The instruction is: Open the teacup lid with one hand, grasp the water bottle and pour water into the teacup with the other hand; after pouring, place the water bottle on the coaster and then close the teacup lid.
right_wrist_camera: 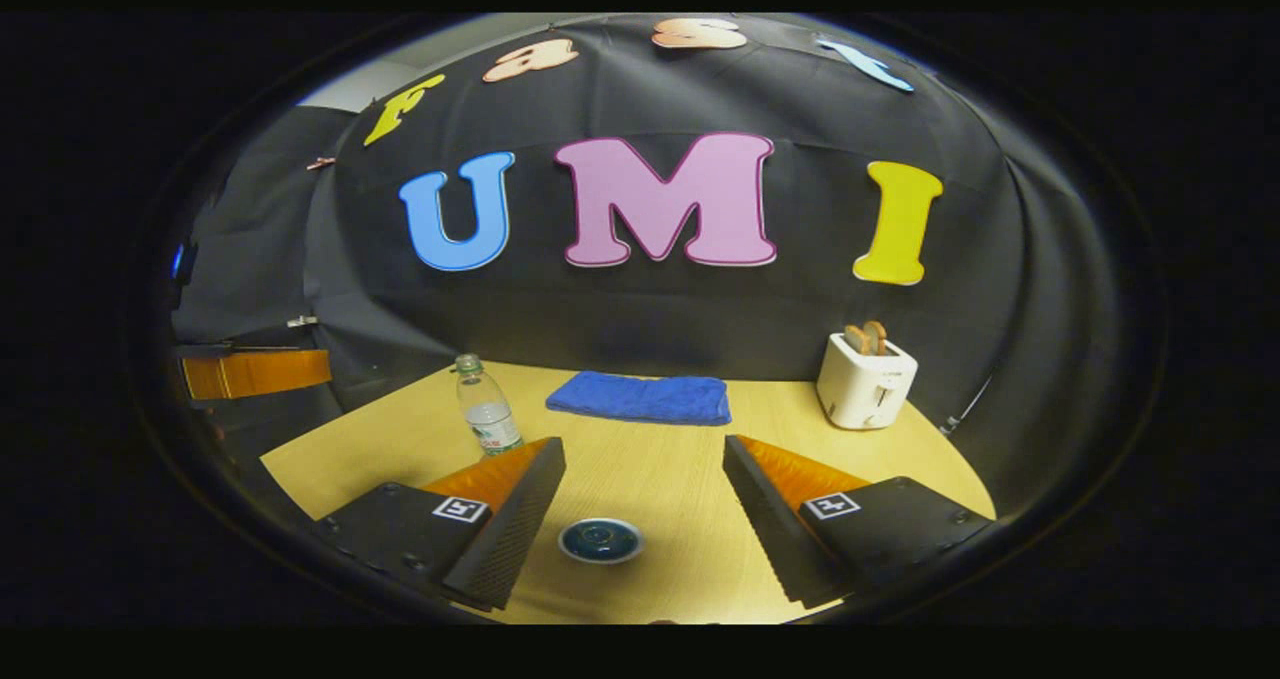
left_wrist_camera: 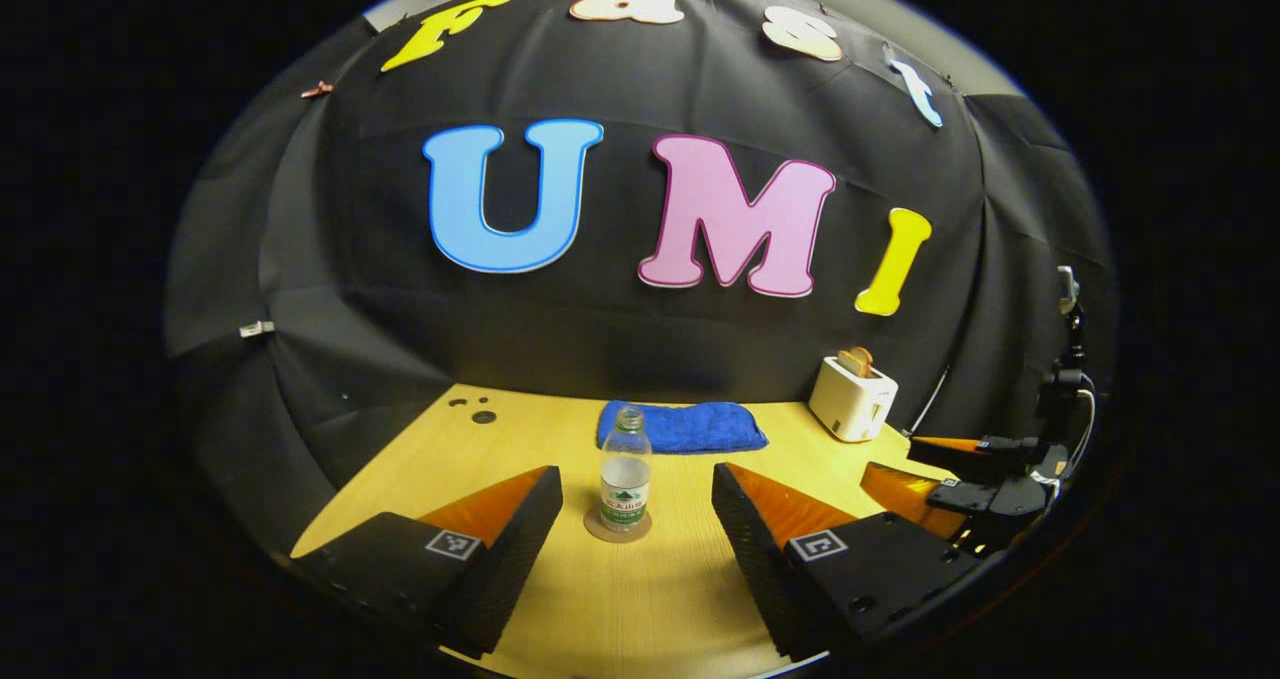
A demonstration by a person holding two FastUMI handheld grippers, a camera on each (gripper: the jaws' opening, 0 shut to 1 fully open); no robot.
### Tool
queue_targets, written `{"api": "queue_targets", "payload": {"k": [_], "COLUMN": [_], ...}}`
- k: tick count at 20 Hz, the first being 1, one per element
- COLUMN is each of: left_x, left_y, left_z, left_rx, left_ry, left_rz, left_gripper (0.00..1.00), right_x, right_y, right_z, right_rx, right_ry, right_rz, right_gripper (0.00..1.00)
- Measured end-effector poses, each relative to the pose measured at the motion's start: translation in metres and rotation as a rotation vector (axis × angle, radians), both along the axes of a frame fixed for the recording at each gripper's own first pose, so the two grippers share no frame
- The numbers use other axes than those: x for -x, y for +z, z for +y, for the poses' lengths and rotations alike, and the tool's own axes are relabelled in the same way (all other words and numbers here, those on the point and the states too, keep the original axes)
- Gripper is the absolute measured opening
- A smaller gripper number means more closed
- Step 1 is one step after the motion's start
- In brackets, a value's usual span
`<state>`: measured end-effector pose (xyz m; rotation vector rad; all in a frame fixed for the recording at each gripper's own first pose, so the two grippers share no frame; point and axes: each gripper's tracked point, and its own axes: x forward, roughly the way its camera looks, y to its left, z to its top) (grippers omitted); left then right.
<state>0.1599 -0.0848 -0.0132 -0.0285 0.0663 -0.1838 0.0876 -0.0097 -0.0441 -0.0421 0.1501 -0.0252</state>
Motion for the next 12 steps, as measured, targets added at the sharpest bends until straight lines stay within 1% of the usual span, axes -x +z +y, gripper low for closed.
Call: {"api": "queue_targets", "payload": {"k": [2, 4, 6, 8, 10, 12], "left_x": [0.011, 0.027, 0.039, 0.052, 0.059, 0.063], "left_y": [0.007, 0.013, 0.010, 0.003, 0.004, 0.009], "left_z": [0.005, 0.001, -0.004, -0.011, -0.015, -0.014], "left_rx": [0.009, 0.033, 0.046, 0.046, 0.031, 0.007], "left_ry": [0.068, 0.099, 0.111, 0.105, 0.090, 0.090], "left_rz": [0.003, 0.003, 0.003, 0.015, 0.012, -0.002], "left_gripper": [0.96, 0.96, 0.96, 0.96, 0.96, 0.96], "right_x": [0.010, 0.023, 0.037, 0.049, 0.061, 0.068], "right_y": [0.018, 0.038, 0.055, 0.061, 0.065, 0.065], "right_z": [0.003, 0.005, 0.005, 0.009, 0.014, 0.015], "right_rx": [0.001, 0.007, 0.011, 0.002, -0.020, -0.032], "right_ry": [0.030, 0.051, 0.055, 0.052, 0.044, 0.018], "right_rz": [0.004, -0.017, -0.041, -0.042, -0.044, -0.042], "right_gripper": [0.98, 0.98, 0.98, 0.98, 0.98, 0.98]}}
